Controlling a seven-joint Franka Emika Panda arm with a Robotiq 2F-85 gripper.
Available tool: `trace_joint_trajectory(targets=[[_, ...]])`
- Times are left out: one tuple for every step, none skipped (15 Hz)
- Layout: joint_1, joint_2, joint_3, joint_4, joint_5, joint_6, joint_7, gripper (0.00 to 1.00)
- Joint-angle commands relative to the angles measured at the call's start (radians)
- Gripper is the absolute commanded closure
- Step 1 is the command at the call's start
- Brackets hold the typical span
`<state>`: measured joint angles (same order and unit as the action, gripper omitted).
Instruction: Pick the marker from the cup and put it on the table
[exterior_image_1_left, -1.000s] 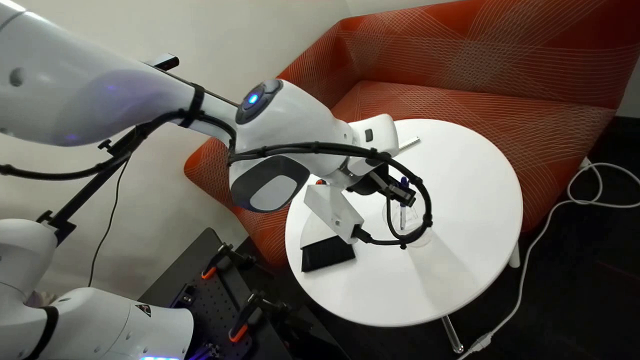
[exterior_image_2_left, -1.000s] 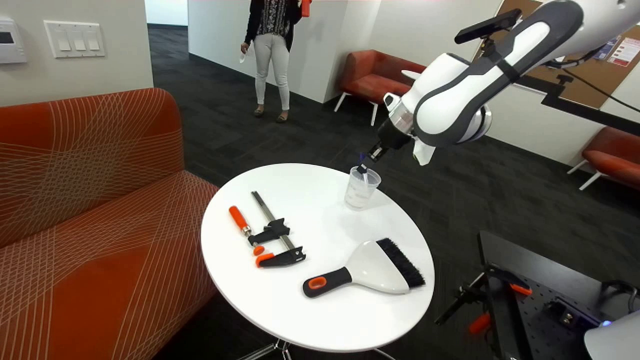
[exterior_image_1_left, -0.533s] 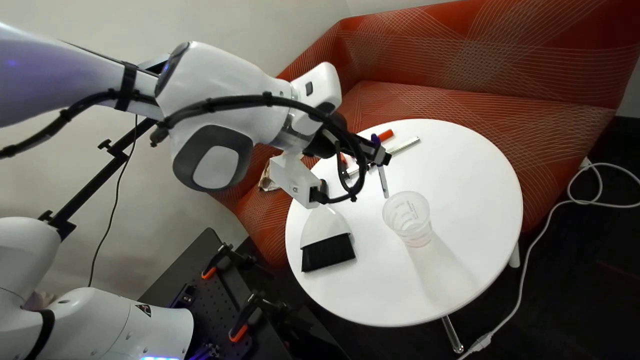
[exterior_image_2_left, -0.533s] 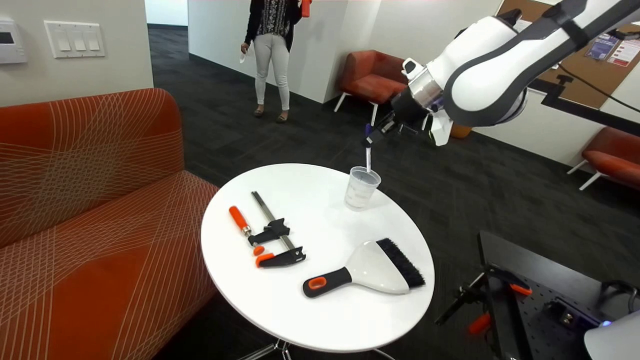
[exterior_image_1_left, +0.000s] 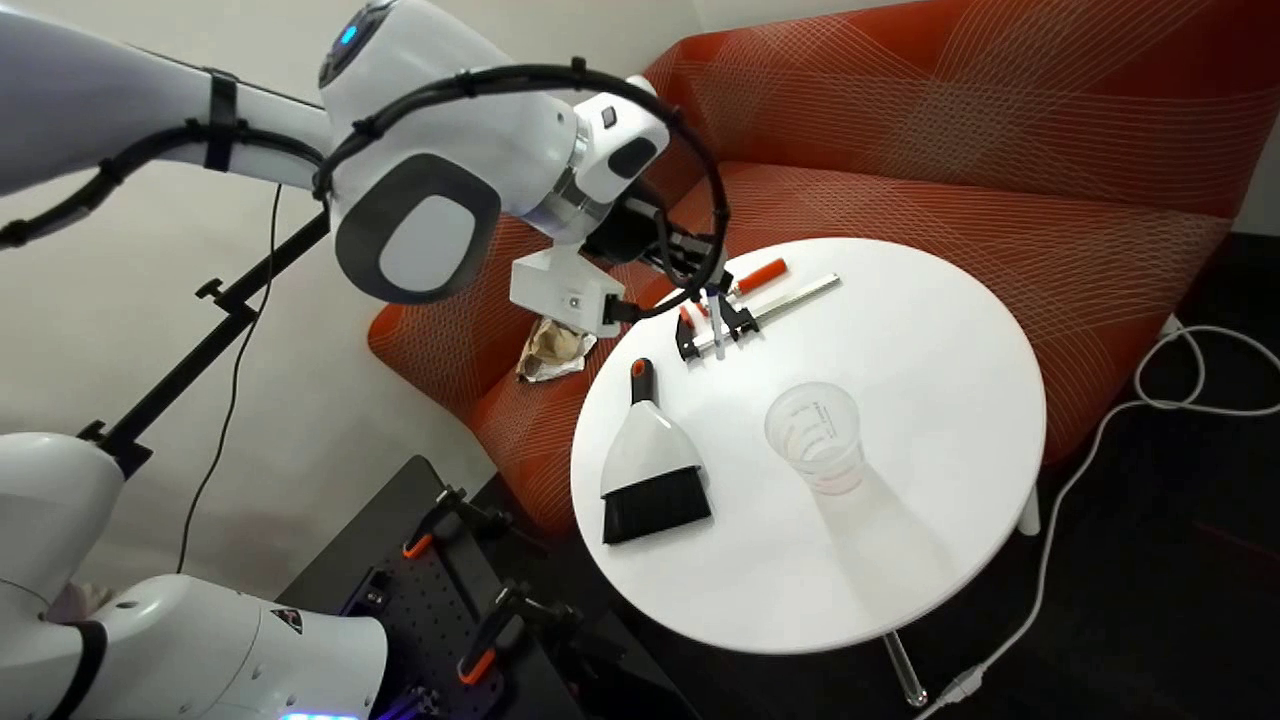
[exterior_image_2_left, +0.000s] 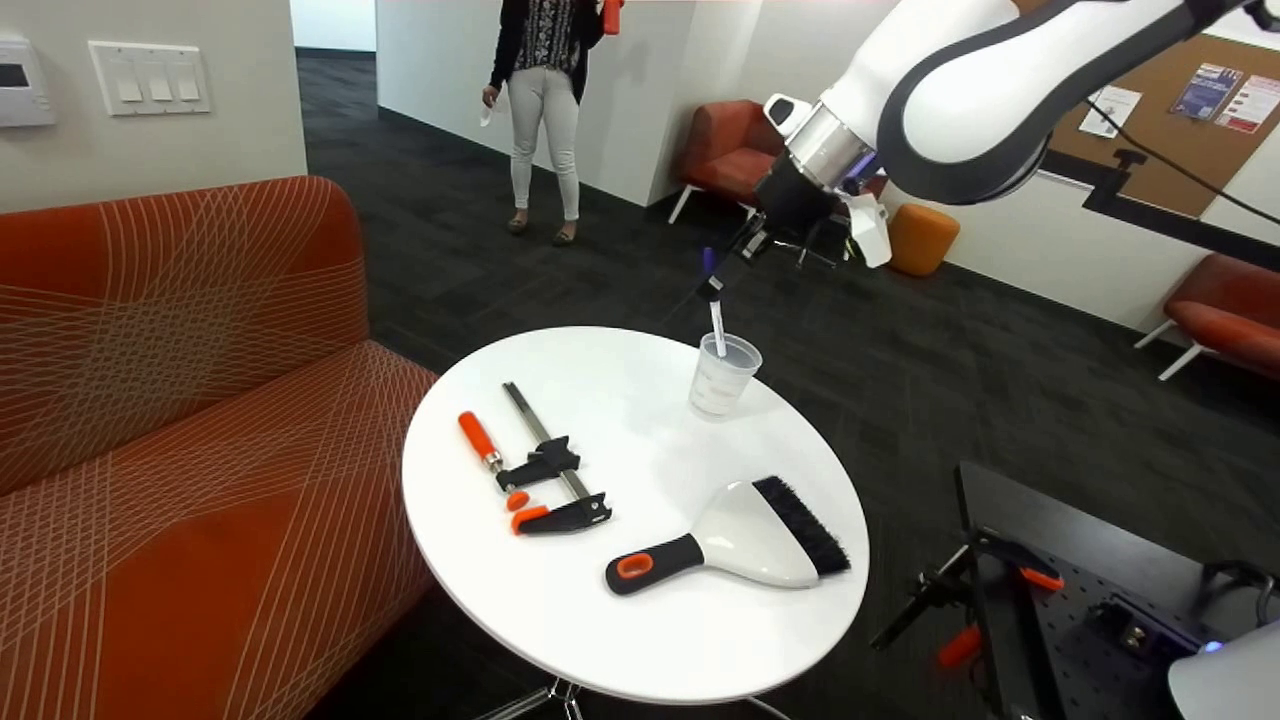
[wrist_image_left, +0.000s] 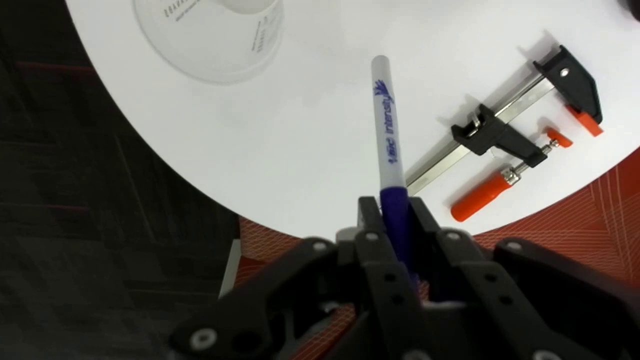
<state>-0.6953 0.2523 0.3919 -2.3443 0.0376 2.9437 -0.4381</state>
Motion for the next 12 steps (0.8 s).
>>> trace_joint_trajectory(targets=[[0.166,0.070,-0.151,0.108,-0.019,-0.121,0.013,0.96],[0.215,0.096,-0.192,0.131,-0.029,-0.133,0.010,0.96],[0.260,0.123,-0.228,0.152,-0.036,-0.139,0.008,0.96],[0.296,0.153,-0.250,0.173,-0.036,-0.143,-0.001,0.96],[0.329,0.182,-0.269,0.191,-0.046,-0.140,0.001,0.96],[0.360,0.213,-0.287,0.210,-0.059,-0.135,0.010,0.96],[0.388,0.241,-0.304,0.230,-0.074,-0.140,0.017,0.96],[0.418,0.269,-0.324,0.251,-0.092,-0.146,0.029,0.96],[0.445,0.297,-0.343,0.272,-0.109,-0.149,0.040,0.96],[0.470,0.324,-0.364,0.297,-0.126,-0.162,0.057,0.96],[0.487,0.347,-0.375,0.317,-0.135,-0.174,0.062,0.96],[0.501,0.367,-0.385,0.339,-0.143,-0.199,0.072,0.96]])
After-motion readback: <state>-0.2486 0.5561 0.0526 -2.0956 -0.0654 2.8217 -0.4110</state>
